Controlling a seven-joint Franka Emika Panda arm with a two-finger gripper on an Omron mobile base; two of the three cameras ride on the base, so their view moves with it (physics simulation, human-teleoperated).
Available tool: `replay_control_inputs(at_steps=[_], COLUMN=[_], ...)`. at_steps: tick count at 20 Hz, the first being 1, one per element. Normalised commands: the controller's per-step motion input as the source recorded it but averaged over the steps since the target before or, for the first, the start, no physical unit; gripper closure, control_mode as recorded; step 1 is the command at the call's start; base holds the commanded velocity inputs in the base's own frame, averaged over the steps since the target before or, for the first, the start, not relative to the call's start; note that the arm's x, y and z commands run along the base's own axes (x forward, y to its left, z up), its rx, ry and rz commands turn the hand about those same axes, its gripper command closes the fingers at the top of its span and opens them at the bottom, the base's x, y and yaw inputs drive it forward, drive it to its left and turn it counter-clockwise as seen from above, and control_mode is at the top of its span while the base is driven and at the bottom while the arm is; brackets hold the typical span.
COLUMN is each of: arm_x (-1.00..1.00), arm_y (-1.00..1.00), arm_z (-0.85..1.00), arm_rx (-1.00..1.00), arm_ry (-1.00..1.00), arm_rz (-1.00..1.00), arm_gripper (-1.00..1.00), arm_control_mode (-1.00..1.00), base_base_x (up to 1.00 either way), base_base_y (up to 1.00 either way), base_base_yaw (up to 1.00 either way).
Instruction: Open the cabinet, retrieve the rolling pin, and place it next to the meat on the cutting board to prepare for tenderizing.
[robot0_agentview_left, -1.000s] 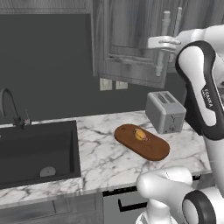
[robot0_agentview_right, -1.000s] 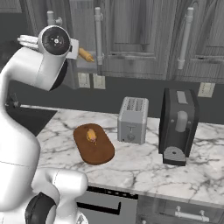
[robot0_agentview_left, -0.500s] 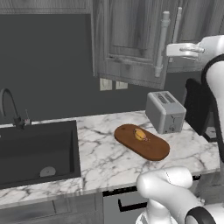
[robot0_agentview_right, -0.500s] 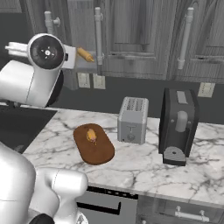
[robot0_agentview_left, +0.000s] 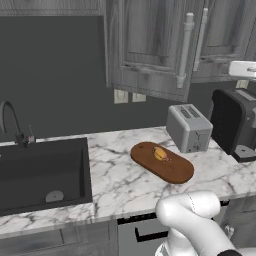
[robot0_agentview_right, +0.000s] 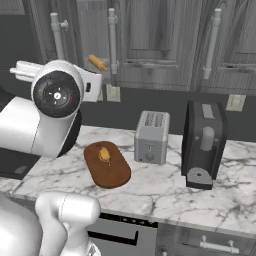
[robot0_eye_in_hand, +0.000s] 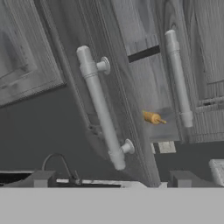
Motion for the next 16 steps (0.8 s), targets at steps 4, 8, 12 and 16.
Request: replay_control_inputs(at_steps=[4, 8, 12, 16], arm_x=[0.0, 0.0, 0.16, 0.42], arm_y=[-0.84, -0.75, -0.39, -0.09], arm_z=[0.0, -0.02, -0.05, -0.03], arm_rx=[0.04, 0.02, 0.04, 0.08], arm_ry=[0.07, 0.03, 0.0, 0.0], arm_rz=[-0.05, 0.0, 0.03, 0.08], arm_gripper=[-1.0, -1.0, -1.0, -1.0], arm_control_mode=[-1.0, -1.0, -1.0, -1.0], base_base_x=[0.0, 0.0, 0.0, 0.0], base_base_y=[0.0, 0.0, 0.0, 0.0], base_base_yaw=[0.0, 0.0, 0.0, 0.0])
